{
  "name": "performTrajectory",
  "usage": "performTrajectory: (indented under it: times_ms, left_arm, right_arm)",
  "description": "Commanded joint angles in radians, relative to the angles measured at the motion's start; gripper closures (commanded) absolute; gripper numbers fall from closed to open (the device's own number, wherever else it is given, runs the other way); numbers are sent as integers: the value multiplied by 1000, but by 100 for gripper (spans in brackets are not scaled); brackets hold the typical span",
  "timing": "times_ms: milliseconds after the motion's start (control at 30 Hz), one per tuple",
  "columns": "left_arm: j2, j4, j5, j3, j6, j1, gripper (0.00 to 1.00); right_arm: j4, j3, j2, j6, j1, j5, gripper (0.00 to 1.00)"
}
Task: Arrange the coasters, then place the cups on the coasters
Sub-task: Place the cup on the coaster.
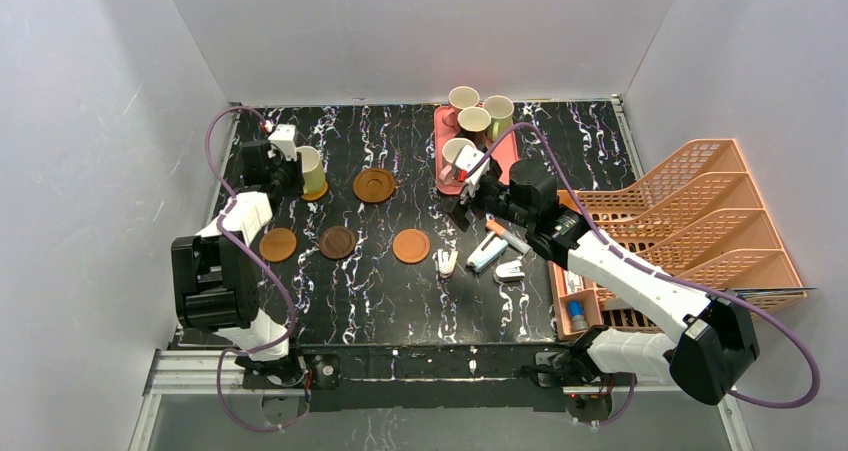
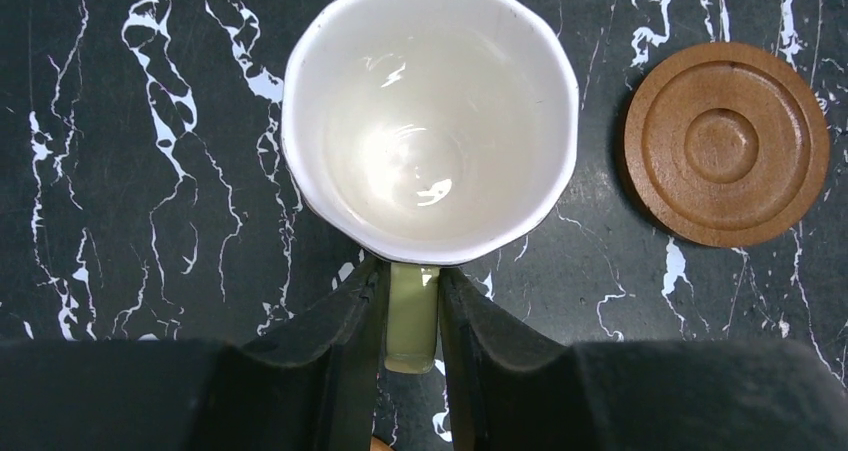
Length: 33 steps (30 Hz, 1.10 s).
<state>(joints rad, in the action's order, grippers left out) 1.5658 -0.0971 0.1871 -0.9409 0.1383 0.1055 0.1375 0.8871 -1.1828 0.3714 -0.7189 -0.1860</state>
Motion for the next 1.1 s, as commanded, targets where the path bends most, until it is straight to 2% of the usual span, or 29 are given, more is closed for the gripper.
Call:
performTrajectory:
  times_ms: [0, 300, 733, 1067]
  left_arm:
    - [-58, -29, 11, -6, 6, 0, 74]
    - [-61, -27, 17, -6, 10, 0, 75]
    - [-55, 54, 65, -48, 29, 0, 90]
    - [-92, 64, 57, -36, 35, 0, 92]
  right_arm:
    - [48, 4, 9, 11, 6, 1, 2]
    - [47, 4, 9, 11, 6, 1, 2]
    - [47, 3, 3, 11, 7, 1, 2]
    - [48, 3, 3, 11, 8, -1, 2]
